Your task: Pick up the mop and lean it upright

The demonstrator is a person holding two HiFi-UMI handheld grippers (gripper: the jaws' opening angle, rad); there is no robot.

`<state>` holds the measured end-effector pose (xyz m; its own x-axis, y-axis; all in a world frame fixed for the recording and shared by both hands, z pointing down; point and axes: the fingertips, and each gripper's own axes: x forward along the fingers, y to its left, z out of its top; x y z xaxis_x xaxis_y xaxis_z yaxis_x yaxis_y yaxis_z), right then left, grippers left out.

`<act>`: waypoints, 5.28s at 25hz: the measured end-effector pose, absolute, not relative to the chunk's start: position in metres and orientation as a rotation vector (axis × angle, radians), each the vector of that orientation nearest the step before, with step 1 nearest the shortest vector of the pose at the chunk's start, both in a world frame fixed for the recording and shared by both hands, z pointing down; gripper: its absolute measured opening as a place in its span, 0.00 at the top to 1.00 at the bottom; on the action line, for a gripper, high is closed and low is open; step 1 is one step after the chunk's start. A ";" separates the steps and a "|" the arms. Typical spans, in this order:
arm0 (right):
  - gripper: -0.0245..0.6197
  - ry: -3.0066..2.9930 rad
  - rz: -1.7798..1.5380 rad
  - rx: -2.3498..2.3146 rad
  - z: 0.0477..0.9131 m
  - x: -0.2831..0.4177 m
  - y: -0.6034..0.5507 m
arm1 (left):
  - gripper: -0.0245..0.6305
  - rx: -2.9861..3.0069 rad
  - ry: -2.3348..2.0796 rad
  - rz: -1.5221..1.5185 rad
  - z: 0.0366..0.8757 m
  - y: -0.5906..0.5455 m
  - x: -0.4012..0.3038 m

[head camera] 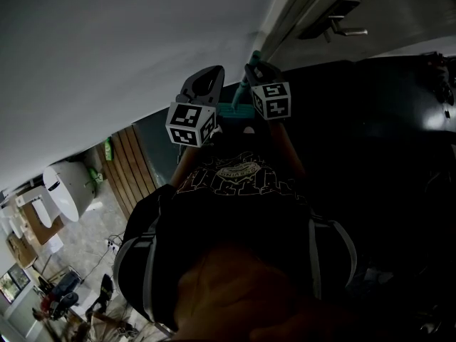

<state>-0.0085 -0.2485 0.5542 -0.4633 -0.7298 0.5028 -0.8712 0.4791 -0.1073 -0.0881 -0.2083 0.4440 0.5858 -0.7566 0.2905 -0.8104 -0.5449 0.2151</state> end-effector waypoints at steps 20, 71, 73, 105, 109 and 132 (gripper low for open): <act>0.79 -2.409 0.472 1.203 0.547 -0.022 -0.186 | 0.89 2.485 -1.275 0.242 0.451 -0.198 -0.074; 0.79 -2.466 0.471 1.113 0.553 -0.011 -0.208 | 0.89 2.459 -1.363 0.234 0.448 -0.191 -0.067; 0.79 -2.463 0.471 1.120 0.554 -0.010 -0.214 | 0.89 2.458 -1.366 0.236 0.448 -0.192 -0.068; 0.79 -2.406 0.565 1.322 0.575 0.011 -0.308 | 0.89 2.424 -1.396 0.254 0.459 -0.217 -0.081; 0.79 -2.394 0.575 1.356 0.577 0.012 -0.316 | 0.89 2.421 -1.401 0.255 0.461 -0.221 -0.085; 0.78 -2.365 0.645 1.447 0.571 0.015 -0.303 | 0.89 2.444 -1.342 0.268 0.460 -0.228 -0.091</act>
